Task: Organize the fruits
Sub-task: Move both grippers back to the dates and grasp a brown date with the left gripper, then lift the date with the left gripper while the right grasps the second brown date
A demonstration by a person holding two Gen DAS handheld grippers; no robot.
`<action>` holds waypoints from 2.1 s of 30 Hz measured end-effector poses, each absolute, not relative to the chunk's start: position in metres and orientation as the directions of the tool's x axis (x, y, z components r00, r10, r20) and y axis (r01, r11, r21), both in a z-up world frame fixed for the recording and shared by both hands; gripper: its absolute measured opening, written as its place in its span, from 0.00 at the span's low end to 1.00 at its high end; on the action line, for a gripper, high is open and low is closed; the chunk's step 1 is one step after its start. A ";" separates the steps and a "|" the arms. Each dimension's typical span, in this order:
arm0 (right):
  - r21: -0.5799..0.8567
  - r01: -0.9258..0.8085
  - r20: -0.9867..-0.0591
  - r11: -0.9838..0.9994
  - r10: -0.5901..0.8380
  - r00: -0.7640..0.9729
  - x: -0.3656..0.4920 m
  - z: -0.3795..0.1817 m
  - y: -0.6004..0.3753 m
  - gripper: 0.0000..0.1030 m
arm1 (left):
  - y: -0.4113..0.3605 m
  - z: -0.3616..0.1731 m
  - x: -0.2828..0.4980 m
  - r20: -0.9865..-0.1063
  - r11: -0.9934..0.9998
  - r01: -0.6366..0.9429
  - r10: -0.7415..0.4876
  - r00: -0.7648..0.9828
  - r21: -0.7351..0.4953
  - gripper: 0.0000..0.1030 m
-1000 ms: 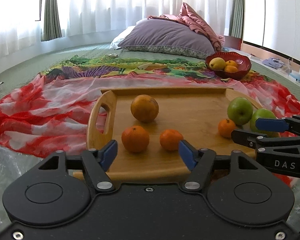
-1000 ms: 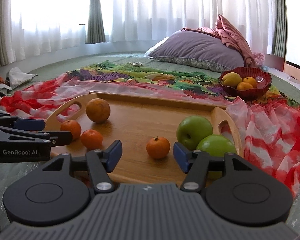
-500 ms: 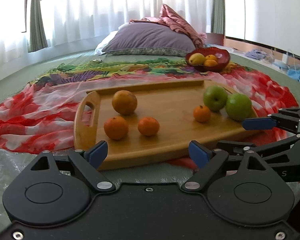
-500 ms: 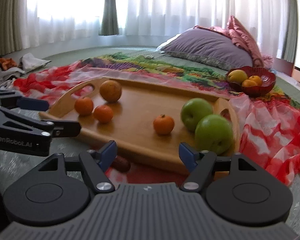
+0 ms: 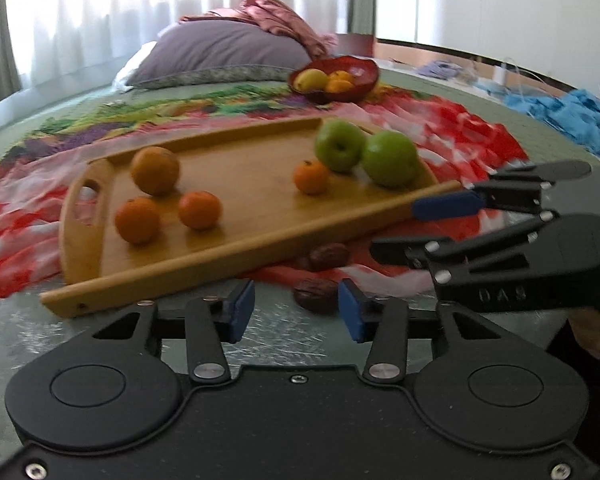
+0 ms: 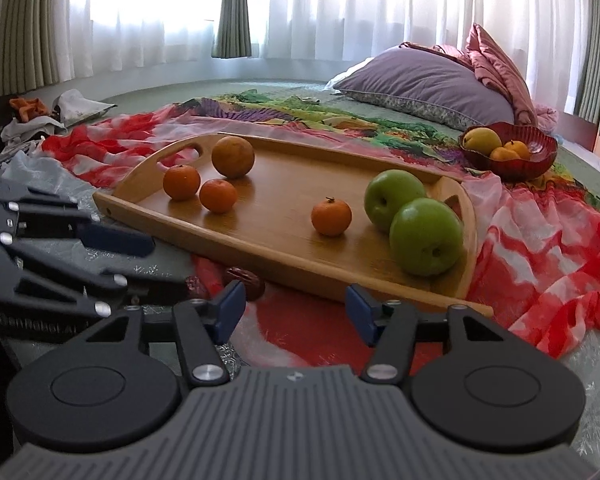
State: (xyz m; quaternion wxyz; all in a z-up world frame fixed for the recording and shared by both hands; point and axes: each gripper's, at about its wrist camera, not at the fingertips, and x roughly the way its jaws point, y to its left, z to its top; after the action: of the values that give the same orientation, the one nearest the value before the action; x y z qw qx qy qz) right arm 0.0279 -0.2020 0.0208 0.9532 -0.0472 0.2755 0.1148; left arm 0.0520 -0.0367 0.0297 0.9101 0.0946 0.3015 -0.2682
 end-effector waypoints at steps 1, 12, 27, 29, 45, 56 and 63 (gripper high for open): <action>-0.022 -0.242 -0.536 0.970 0.193 0.822 0.028 0.021 -0.204 0.67 | -0.039 0.028 0.052 -0.604 0.833 0.553 -0.437 0.667 0.007 0.40; 0.060 -0.208 -0.535 0.976 0.208 0.819 0.026 0.022 -0.213 0.64 | -0.047 0.020 0.061 -0.614 0.847 0.531 -0.430 0.662 -0.020 0.27; 0.193 -0.119 -0.497 0.974 0.201 0.844 0.033 0.014 -0.193 0.63 | -0.009 0.027 0.072 -0.580 0.964 0.264 -0.202 0.789 0.024 0.27; 0.181 -0.084 -0.487 0.980 0.163 0.858 0.032 0.011 -0.186 0.63 | -0.009 0.026 0.072 -0.576 0.972 0.228 -0.154 0.803 0.057 0.27; 0.149 0.005 -0.515 0.989 0.073 0.854 0.040 -0.003 -0.154 0.54 | 0.000 0.022 0.074 -0.573 0.982 0.181 -0.121 0.811 0.048 0.27; 0.128 0.033 -0.537 0.991 0.041 0.843 0.048 -0.005 -0.149 0.49 | 0.006 0.019 0.078 -0.575 0.987 0.161 -0.122 0.809 0.017 0.27; 0.117 0.033 -0.542 0.993 0.036 0.840 0.052 -0.007 -0.147 0.49 | 0.007 0.015 0.081 -0.583 0.989 0.151 -0.124 0.803 -0.003 0.27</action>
State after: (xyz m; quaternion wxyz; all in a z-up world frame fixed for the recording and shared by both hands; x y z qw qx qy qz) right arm 0.0516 -0.1465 -0.0065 0.9571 0.0608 0.2832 0.0007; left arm 0.0809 0.0073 0.0154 0.9492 0.0219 0.3055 -0.0723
